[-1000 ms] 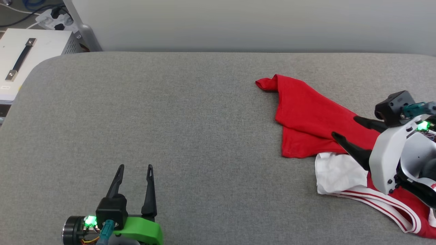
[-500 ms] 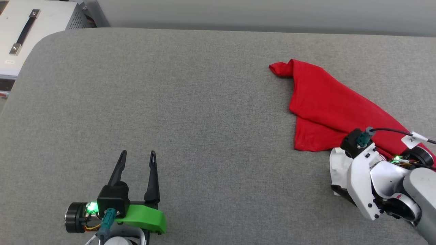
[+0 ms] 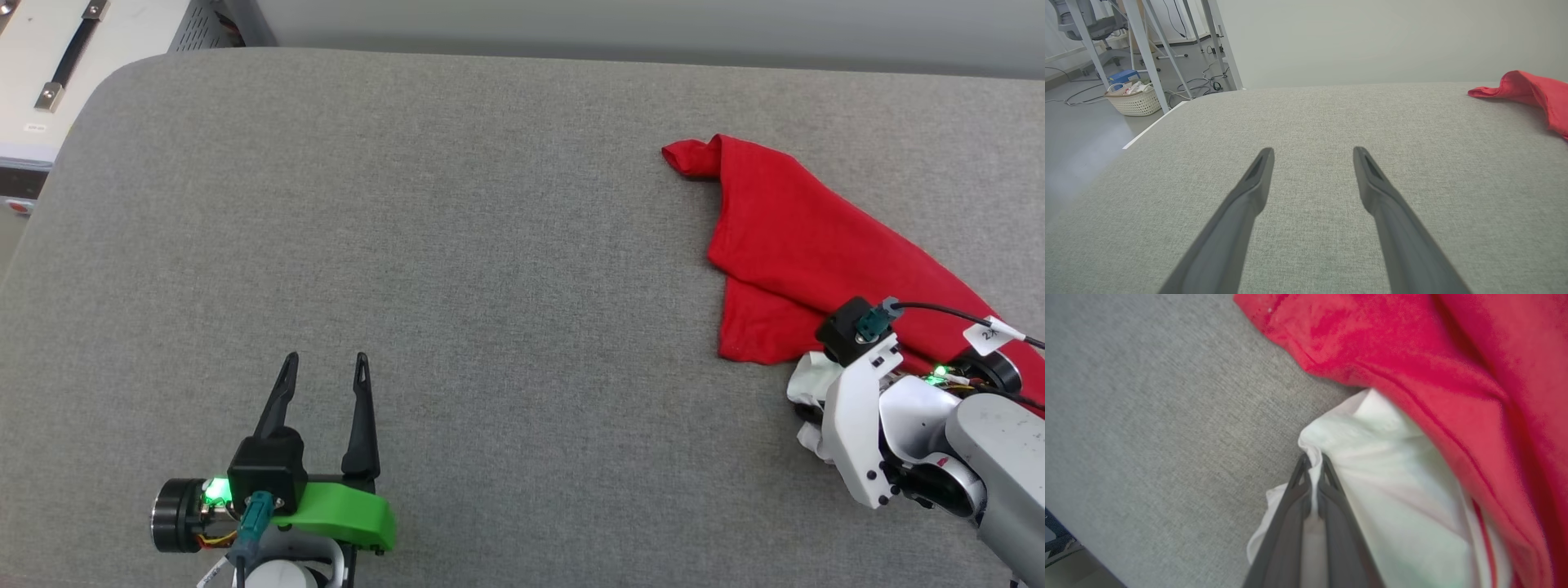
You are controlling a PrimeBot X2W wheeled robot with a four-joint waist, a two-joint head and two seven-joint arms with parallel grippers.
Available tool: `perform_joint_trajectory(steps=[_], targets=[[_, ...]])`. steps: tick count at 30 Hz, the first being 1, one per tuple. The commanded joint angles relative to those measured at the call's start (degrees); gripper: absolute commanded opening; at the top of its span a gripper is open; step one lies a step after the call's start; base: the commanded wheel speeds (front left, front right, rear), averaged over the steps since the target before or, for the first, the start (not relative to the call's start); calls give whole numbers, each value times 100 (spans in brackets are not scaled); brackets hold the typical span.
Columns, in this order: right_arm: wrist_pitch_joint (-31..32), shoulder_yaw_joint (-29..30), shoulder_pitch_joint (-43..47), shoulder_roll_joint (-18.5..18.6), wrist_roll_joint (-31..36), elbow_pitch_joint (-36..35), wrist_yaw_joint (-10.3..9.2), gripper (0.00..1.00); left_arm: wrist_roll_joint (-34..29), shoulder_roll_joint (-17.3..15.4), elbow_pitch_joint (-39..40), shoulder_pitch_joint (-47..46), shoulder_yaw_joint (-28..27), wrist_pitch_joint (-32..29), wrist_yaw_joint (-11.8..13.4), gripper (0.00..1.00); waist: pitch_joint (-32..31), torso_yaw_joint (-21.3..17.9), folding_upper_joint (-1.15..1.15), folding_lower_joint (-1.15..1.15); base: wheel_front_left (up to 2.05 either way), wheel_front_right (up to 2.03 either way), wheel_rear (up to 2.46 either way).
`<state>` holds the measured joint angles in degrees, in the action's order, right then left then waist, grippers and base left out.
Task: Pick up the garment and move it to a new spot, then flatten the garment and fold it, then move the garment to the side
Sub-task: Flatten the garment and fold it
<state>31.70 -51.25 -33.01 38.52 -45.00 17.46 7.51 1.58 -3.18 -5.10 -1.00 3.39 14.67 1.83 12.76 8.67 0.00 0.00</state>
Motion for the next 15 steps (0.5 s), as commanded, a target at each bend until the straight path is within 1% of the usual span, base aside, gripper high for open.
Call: perform_joint_trajectory(steps=[1, 4, 8, 11, 15], targets=[[-177, -103, 25, -108, -44, 51, -2, 0, 22, 25, -11, -10, -7, 33, 34, 100, -117, -53, 0, 0, 0, 0, 0], [-550, -3, -23, -61, -146, -78, -2, 0, 12, 26, -13, 30, -14, 33, 29, 100, -239, -93, 0, 0, 0, 0, 0], [-1039, 233, -76, 62, -196, -519, -2, 0, -4, 26, 1, 110, -41, 33, 20, 100, -377, -152, 0, 0, 0, 0, 0], [-1233, 453, -50, 121, -300, -916, -2, 0, -11, 27, 20, 160, -62, 33, 14, 100, -431, -180, 0, 0, 0, 0, 0], [-1324, 717, -26, 140, -311, -1443, -2, 0, -20, 27, 42, 180, -61, 33, -3, 100, -436, -176, 0, 0, 0, 0, 0]])
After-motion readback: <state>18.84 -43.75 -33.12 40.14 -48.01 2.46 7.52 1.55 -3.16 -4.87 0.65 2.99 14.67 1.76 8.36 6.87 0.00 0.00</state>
